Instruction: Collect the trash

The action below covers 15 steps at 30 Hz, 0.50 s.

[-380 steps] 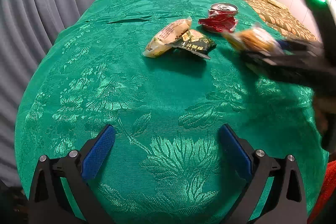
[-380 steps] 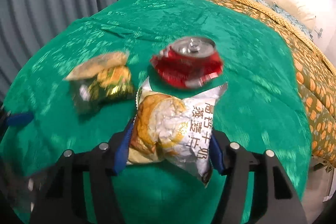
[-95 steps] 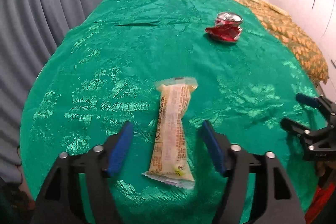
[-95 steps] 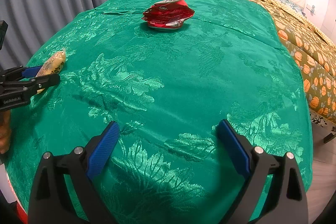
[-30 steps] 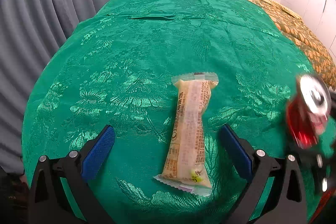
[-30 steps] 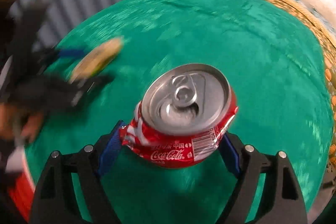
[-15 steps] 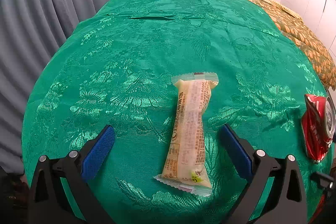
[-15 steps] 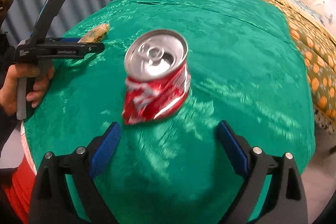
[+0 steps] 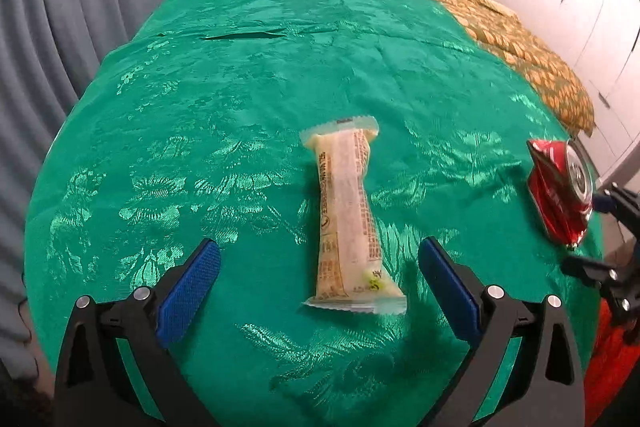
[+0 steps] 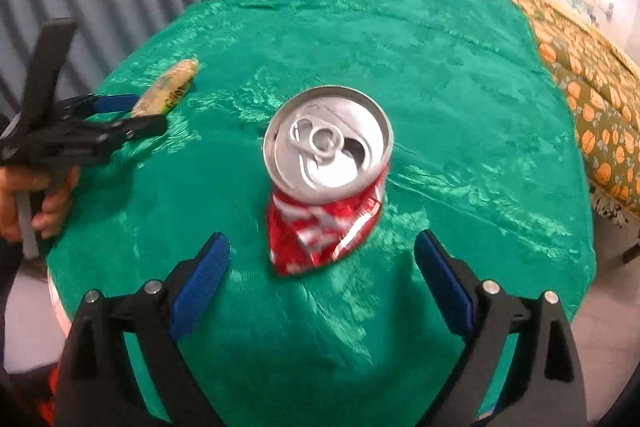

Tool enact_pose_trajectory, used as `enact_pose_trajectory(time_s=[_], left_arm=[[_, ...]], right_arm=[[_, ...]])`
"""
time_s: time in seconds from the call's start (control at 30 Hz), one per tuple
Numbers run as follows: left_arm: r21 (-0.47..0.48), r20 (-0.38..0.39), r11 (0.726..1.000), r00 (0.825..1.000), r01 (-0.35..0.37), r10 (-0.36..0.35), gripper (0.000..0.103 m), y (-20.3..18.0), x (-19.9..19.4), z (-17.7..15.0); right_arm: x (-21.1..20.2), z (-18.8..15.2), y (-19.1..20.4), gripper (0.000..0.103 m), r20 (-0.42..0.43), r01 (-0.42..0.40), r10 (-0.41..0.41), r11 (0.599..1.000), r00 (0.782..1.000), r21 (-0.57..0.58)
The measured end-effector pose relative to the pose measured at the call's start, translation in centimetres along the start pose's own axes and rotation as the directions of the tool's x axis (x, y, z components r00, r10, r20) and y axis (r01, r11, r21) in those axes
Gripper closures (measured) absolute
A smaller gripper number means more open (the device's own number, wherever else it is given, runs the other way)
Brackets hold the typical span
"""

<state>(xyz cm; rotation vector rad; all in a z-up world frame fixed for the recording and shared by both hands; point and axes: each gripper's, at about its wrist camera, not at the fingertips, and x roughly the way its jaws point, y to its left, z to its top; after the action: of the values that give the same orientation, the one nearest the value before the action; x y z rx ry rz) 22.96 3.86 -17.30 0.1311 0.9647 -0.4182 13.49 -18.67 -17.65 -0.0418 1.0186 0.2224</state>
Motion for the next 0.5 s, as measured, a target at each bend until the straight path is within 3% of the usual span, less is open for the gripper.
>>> enact_pose_trajectory(time_s=[0.1,0.2,0.27,0.3,0.33,0.37,0.43,0.5], left_arm=[[0.032,-0.023,0.999,0.999,-0.041,0.041,0.006,-1.0,0.4,0.2],[0.057,-0.033,0.996,0.996,-0.075,0.077,0.016,-2.0,0.4,0.4],[0.056,-0.039,0.995,0.996,-0.082,0.084,0.029,-2.4,0.4,0.5],[0.057,-0.04,0.994,0.995,-0.088,0.091,0.034,-2.7,0.3,0.7],[0.06,-0.04,0.994,0.995,-0.092,0.095,0.045,-2.8,0.3,0.8],[0.067,-0.038,0.993,0.994,-0.095,0.098,0.061,-3.2,0.2,1.0],[0.083,-0.033,0.99,0.993,-0.111,0.114,0.079,-3.8,0.2,1.1],[0.097,-0.023,0.988,0.992,-0.121,0.124,0.082,-4.6,0.1,1.2]], right_arm=[[0.9,1.2,-0.1,0.012,-0.006,0.034,-0.034,0.998,0.999,0.05],[1.2,1.8,-0.4,0.012,-0.023,0.035,-0.033,0.996,0.999,0.079],[1.8,2.0,-0.6,0.024,-0.056,0.049,-0.045,0.996,0.997,0.068],[1.7,2.1,-0.6,0.036,-0.05,0.061,-0.059,0.997,0.997,0.051],[1.6,2.2,-0.6,0.041,-0.053,0.053,-0.051,0.998,0.997,0.043],[1.4,2.1,-0.7,0.041,-0.053,0.045,-0.043,0.998,0.998,0.047],[0.6,1.8,-1.0,0.041,-0.035,0.038,-0.037,0.998,0.999,0.05],[-0.4,1.5,-1.5,0.041,-0.014,0.024,-0.024,0.998,1.0,0.062]])
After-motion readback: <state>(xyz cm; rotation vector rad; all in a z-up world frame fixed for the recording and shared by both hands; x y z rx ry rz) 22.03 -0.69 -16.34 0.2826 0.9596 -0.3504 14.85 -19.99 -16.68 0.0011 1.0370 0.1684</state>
